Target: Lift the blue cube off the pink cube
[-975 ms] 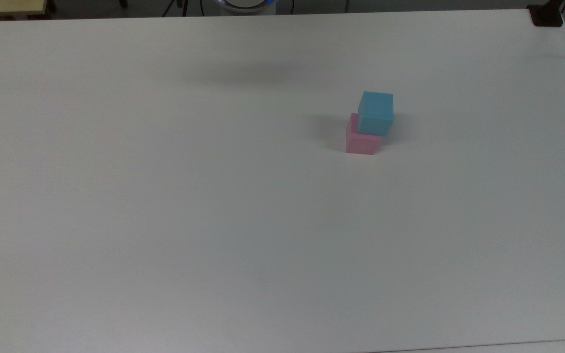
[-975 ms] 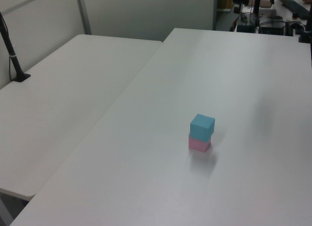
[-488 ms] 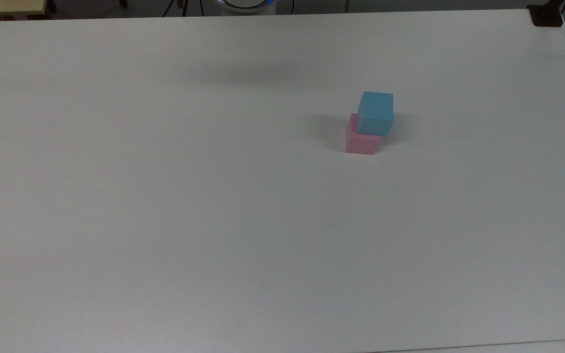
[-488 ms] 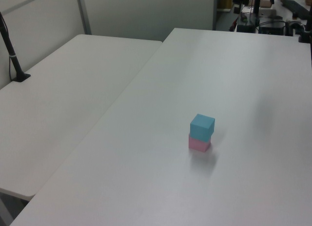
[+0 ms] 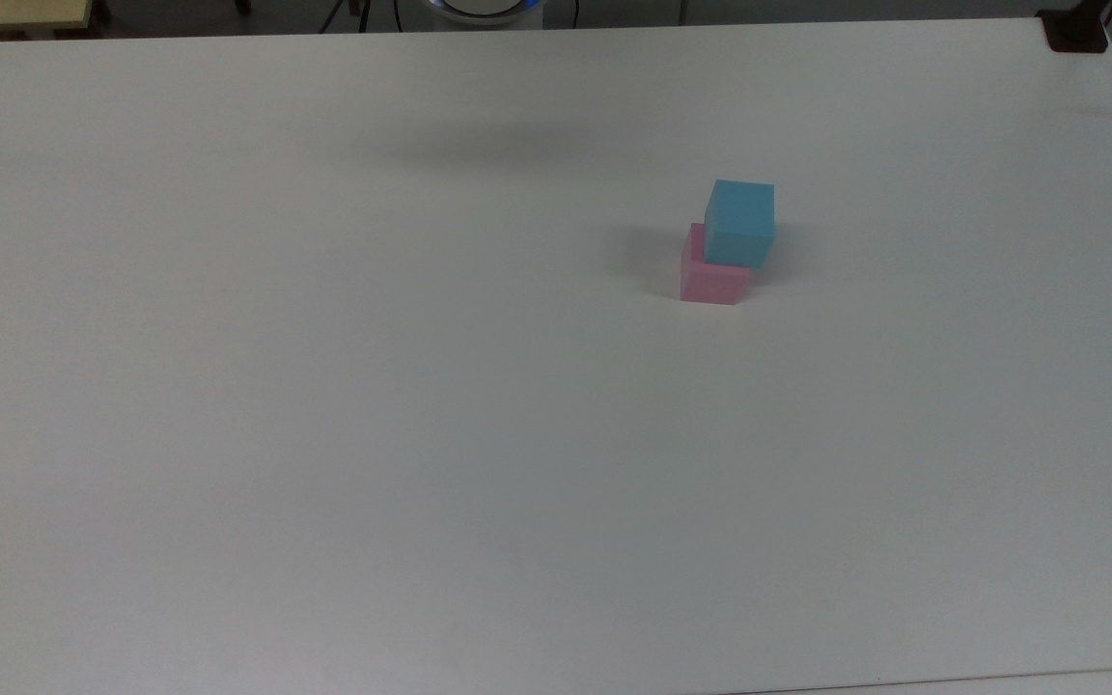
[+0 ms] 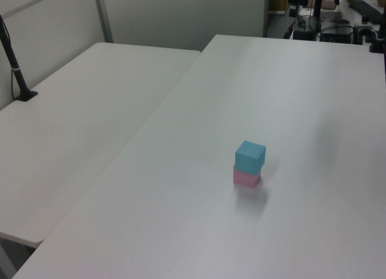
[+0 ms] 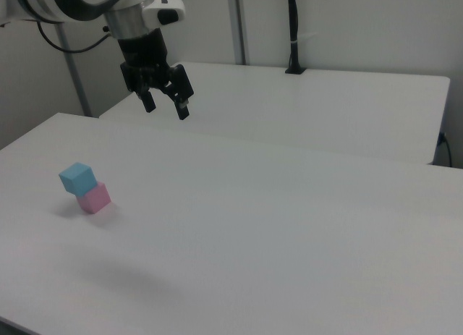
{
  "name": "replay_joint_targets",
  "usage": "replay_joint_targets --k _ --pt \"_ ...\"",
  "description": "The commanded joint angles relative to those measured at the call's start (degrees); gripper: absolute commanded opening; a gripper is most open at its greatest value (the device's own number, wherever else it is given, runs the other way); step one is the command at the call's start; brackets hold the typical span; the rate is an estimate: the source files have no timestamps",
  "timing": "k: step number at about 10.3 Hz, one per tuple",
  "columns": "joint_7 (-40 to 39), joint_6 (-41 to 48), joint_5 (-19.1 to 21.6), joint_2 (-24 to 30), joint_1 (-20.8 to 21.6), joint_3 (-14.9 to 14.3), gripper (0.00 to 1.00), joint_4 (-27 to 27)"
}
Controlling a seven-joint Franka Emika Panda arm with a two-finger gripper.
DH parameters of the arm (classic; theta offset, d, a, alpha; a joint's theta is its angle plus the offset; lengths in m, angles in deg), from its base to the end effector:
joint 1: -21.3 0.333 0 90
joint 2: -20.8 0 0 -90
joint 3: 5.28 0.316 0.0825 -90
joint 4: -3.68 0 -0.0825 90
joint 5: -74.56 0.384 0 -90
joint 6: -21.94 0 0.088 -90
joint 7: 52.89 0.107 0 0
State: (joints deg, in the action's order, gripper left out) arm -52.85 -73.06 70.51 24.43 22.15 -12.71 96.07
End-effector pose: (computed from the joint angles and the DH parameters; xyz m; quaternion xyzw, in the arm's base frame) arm 0.5391 -0.0717 0.6475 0.9964 -0.0566 0.0523 0.0343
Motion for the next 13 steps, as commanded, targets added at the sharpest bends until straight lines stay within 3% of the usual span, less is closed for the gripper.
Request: replay_joint_targets --k 1,6,8,10,11,13 --pt "-0.9 0.3 1.1 1.1 0.1 0.0 1.0 1.2" --pt "-2.9 0.9 1.1 0.9 0.8 0.6 1.0 2.4" --pt "-2.1 4.2 1.8 0.2 3.3 4.6 1.0 2.3" --pt "5.3 3.7 3.9 -1.6 4.0 12.0 1.0 2.0" --pt "6.7 3.2 8.7 -3.1 5.3 13.5 1.0 1.8" --pt "11.4 -1.2 12.0 -7.6 11.3 13.8 1.0 2.2"
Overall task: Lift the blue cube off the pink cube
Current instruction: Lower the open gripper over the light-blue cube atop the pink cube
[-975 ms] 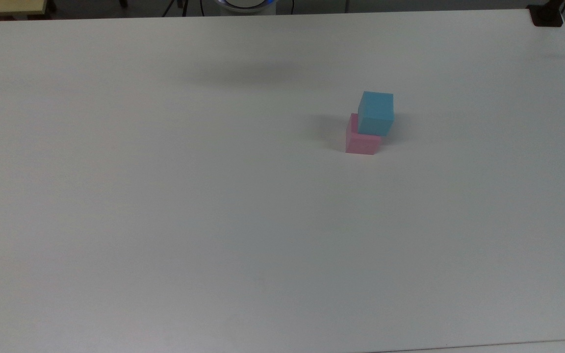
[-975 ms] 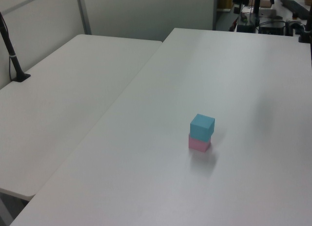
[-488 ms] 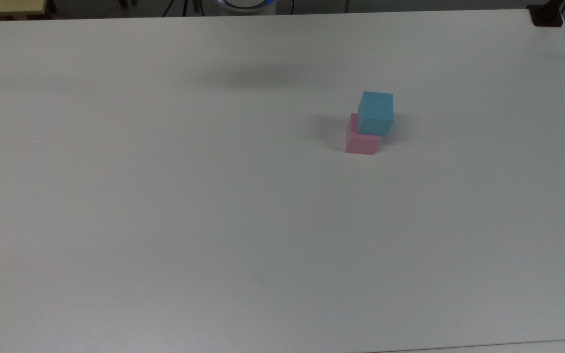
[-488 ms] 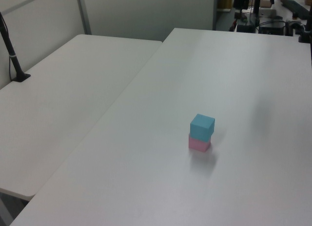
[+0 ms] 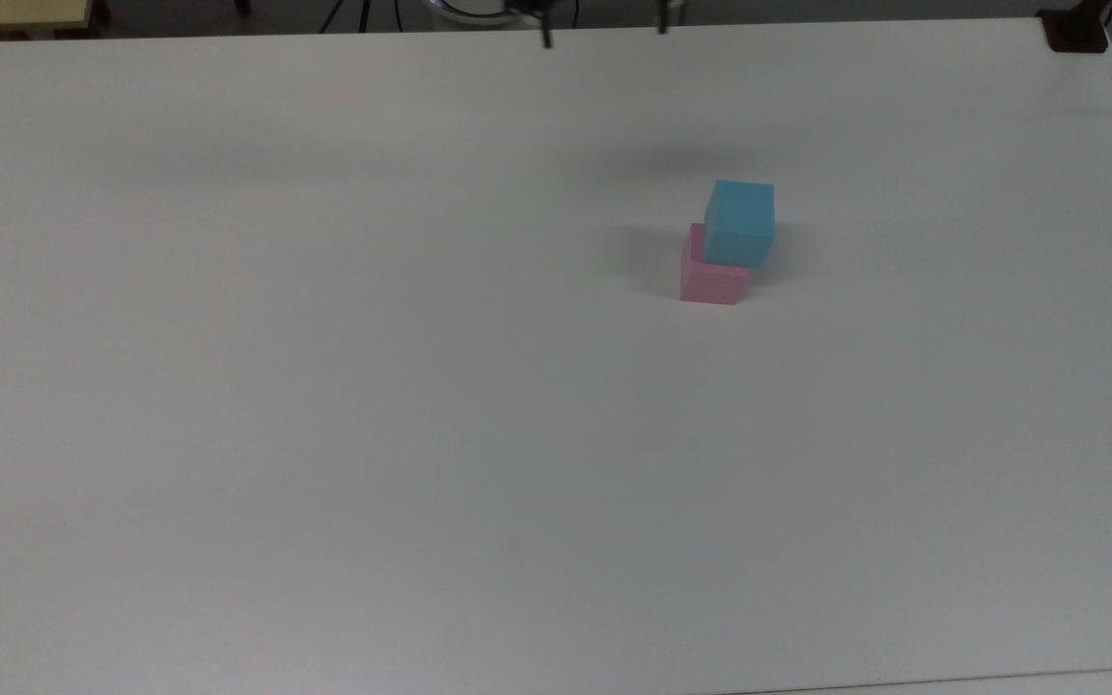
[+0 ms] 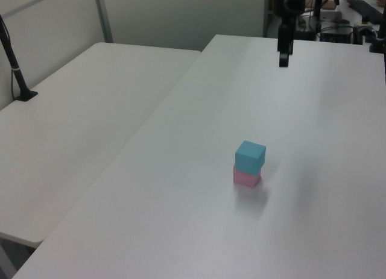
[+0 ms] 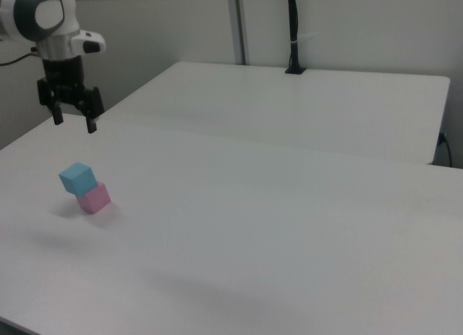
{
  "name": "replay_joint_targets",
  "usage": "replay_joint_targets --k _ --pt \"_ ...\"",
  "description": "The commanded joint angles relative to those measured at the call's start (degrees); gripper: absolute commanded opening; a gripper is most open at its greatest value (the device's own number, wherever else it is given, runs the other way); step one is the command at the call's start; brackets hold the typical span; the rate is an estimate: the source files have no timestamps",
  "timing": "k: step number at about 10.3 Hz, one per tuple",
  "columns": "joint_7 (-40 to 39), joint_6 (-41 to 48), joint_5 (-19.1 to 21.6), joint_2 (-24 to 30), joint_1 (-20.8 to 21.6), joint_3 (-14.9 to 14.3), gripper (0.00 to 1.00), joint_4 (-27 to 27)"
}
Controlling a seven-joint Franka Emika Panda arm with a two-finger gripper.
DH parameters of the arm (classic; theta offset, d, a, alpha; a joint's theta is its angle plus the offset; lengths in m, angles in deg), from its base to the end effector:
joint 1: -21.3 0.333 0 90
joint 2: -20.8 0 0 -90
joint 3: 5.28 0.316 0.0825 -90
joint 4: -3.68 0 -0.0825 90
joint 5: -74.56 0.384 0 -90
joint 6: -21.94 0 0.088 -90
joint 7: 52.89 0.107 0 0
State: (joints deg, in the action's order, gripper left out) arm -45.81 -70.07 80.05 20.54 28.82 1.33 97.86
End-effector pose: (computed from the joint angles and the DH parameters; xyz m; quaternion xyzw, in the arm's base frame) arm 0.5373 0.1454 0.5910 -0.9969 -0.0587 0.0297 0.0434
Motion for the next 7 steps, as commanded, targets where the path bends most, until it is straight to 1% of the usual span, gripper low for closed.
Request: replay_joint_targets --k 1,2,3,4,5,6,7 --pt "6.5 -7.8 3.7 -6.4 6.5 -0.3 1.0 0.5" --pt "11.1 -12.9 3.8 -9.4 8.5 0.4 1.0 0.5" --pt "14.2 -16.2 3.5 -11.8 9.8 0.8 0.99 0.6" --pt "15.2 -16.9 3.1 -13.9 11.2 0.8 0.99 0.6" --pt "16.3 -18.1 2.9 -15.6 11.7 0.8 0.99 0.7" --pt "16.8 -18.6 1.7 -17.1 11.8 0.8 0.98 0.7" --pt "16.8 -18.7 1.0 -17.2 11.6 0.8 0.98 1.4"
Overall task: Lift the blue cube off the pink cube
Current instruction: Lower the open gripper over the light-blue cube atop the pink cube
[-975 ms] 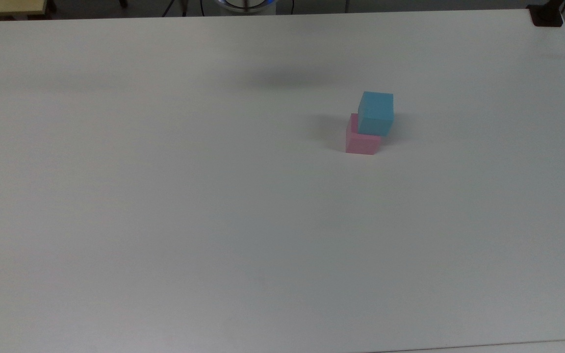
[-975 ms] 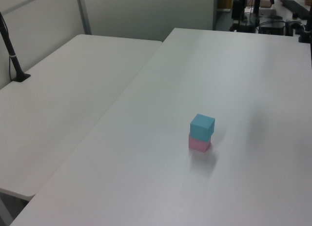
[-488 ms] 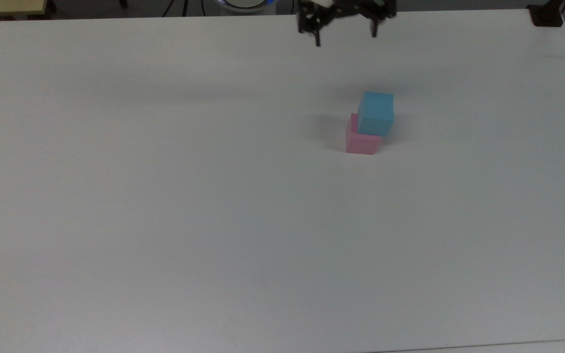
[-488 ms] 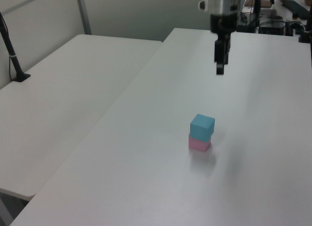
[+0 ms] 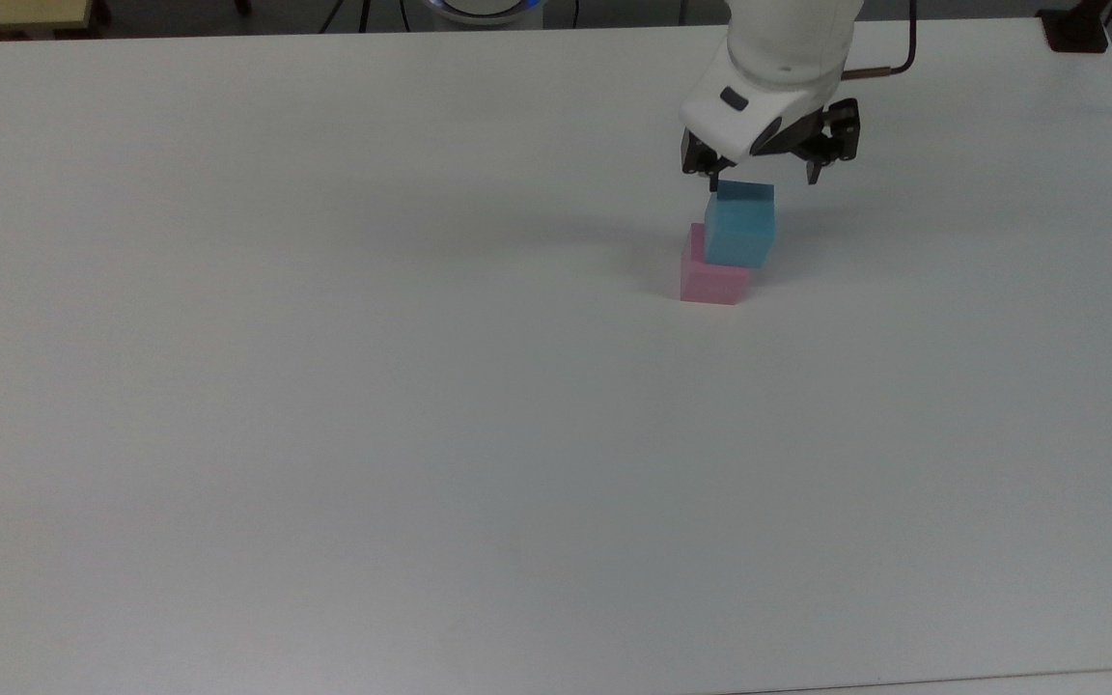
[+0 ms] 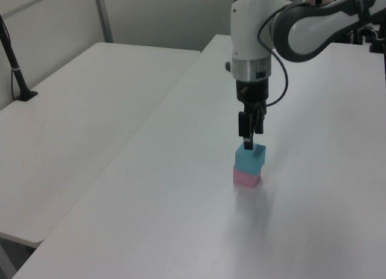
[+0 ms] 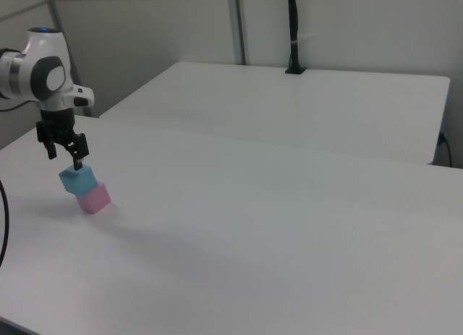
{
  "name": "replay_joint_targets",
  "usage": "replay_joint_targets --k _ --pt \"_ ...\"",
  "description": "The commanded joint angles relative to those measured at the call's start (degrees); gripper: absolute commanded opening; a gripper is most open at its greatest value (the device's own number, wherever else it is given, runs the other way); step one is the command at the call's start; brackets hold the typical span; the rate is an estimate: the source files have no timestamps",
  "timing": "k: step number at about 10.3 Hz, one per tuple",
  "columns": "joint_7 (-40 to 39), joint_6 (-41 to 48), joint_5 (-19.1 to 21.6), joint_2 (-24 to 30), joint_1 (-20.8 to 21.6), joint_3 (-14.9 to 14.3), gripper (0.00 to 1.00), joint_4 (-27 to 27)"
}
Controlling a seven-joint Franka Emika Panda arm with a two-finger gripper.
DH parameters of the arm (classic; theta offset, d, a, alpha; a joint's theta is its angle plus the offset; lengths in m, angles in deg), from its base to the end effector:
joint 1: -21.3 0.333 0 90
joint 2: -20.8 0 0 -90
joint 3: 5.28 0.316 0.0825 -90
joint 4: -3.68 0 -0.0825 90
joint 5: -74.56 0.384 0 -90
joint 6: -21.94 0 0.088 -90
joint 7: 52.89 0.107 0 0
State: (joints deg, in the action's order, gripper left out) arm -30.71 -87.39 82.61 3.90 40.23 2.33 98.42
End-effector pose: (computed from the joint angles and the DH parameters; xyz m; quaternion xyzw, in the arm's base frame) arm 0.5731 0.2889 0.4385 -0.9961 -0.0110 0.0525 0.0696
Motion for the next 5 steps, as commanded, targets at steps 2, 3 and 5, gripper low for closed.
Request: replay_joint_targets --k 2,3,5 --pt "1.7 -2.2 -2.7 -1.7 0.1 -0.2 0.98 1.4" --pt "1.7 -3.2 -3.2 -2.0 0.4 -0.2 0.96 2.4" --pt "1.7 -5.2 -5.6 -3.0 0.6 0.0 0.81 3.1"
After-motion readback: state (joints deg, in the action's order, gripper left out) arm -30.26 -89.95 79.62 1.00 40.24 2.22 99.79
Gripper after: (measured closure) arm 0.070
